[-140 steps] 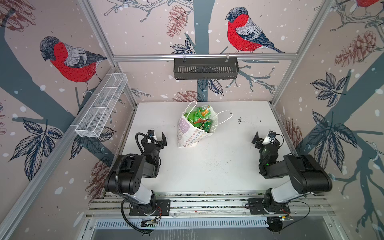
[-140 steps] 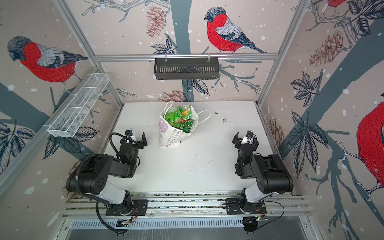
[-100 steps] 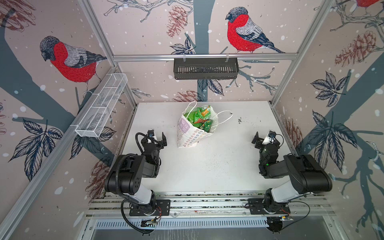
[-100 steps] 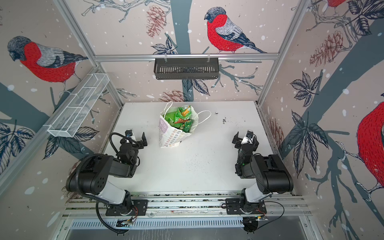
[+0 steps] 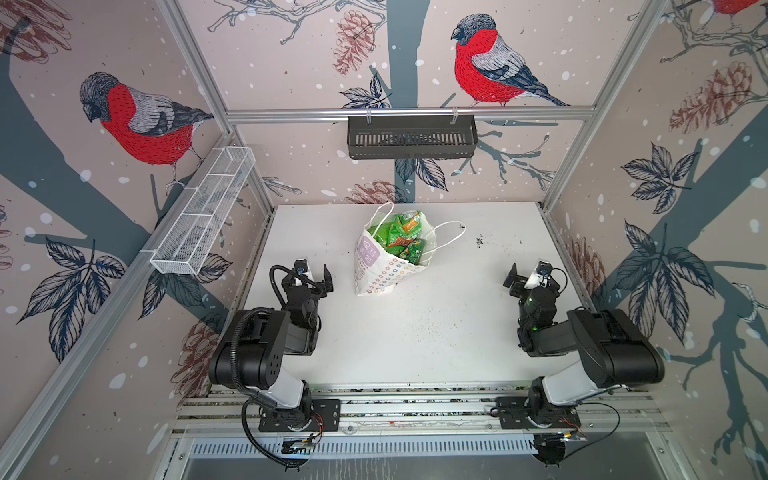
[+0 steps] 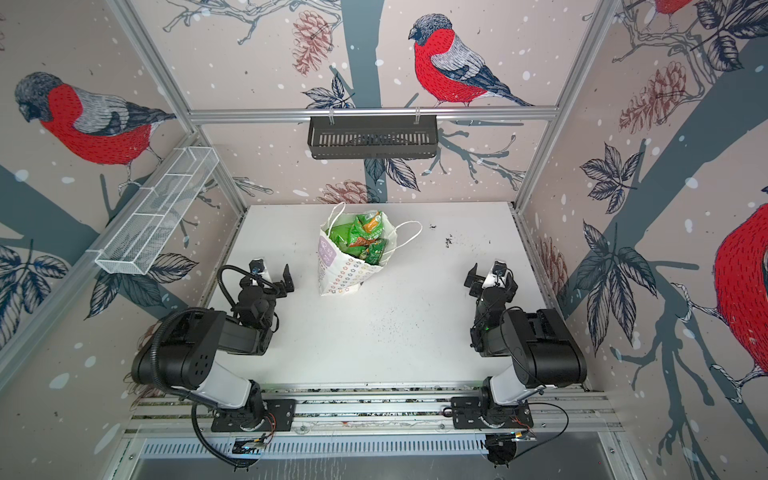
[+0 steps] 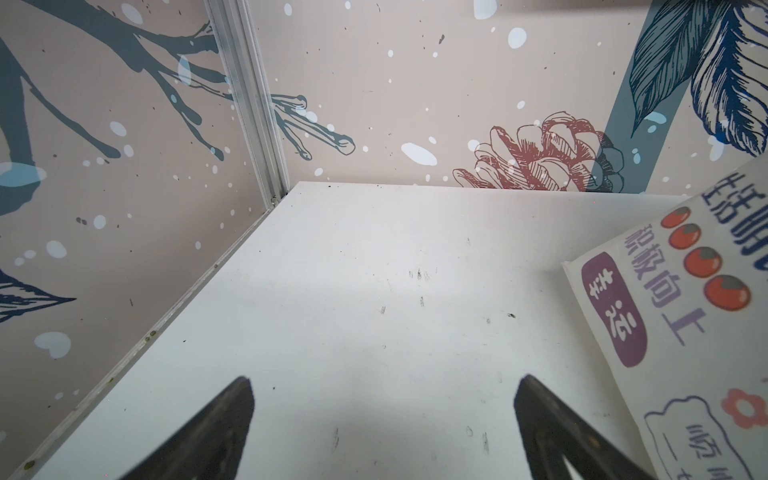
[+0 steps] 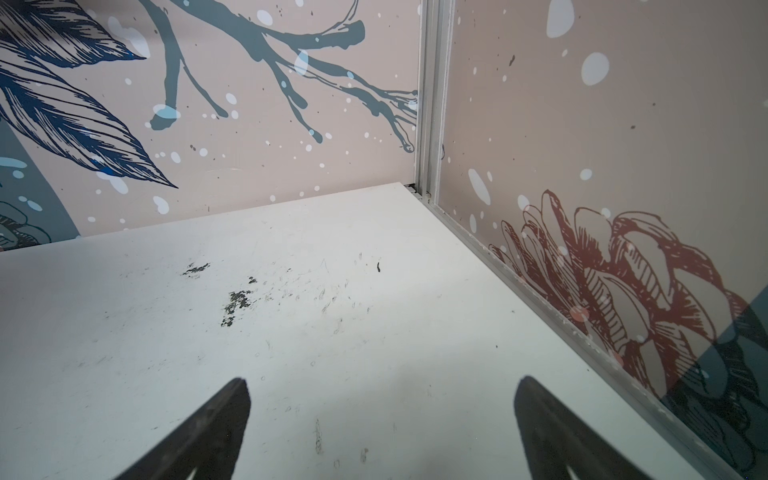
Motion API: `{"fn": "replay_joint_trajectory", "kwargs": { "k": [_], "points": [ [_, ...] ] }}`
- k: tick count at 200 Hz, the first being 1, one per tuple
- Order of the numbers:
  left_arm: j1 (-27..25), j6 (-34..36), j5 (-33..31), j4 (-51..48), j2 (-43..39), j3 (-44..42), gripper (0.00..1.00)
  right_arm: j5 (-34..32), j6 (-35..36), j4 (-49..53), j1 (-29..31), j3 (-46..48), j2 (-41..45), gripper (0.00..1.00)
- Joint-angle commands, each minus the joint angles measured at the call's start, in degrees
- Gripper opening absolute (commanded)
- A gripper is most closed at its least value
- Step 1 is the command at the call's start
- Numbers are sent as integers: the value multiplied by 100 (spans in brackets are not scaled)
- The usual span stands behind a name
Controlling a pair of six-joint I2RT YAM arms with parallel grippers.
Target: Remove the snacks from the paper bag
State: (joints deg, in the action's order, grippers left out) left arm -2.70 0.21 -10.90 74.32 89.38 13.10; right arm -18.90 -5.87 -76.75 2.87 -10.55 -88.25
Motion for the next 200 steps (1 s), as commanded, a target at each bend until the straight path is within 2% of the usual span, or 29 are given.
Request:
{"fn": "replay_joint_trajectory", "kwargs": {
  "k": [1,78,114,125,136,149,162,171,177,187,200],
  "points": [
    [13,-30,7,97,-1,28,98,22,8,-111,3,-9,14,100],
    [12,-25,16,111,0,16,98,-113,62,-154,82,-2,-8,100],
    [-2,131,384,375,-63,-148,98,-122,213,-168,194,9,46,100],
    [-77,155,168,319,-286,-220,98,-76,303,-227,244,60,152,100],
    [-215,87,-428,-225,-701,-158,97,-152,381,68,306,17,417,100],
    [-382,-416,-1363,-1831,-1297,359,97,-217,495,633,438,-106,802,100],
    [-432,-924,-1278,-3425,-1727,895,97,-333,632,880,588,-117,1082,100],
    [-619,-924,-1312,-3701,-1841,1040,98,-440,799,898,742,-137,1212,100],
    [-827,-827,-1613,-3745,-1869,1105,98,-615,857,1064,881,-221,1310,100],
    [-1090,-858,-1926,-3875,-1880,1222,98,-812,736,1625,1067,-456,1494,100],
    [-1202,-1261,-1929,-4519,-1894,1563,98,-711,482,2475,1198,-821,1764,100]
  ]
}}
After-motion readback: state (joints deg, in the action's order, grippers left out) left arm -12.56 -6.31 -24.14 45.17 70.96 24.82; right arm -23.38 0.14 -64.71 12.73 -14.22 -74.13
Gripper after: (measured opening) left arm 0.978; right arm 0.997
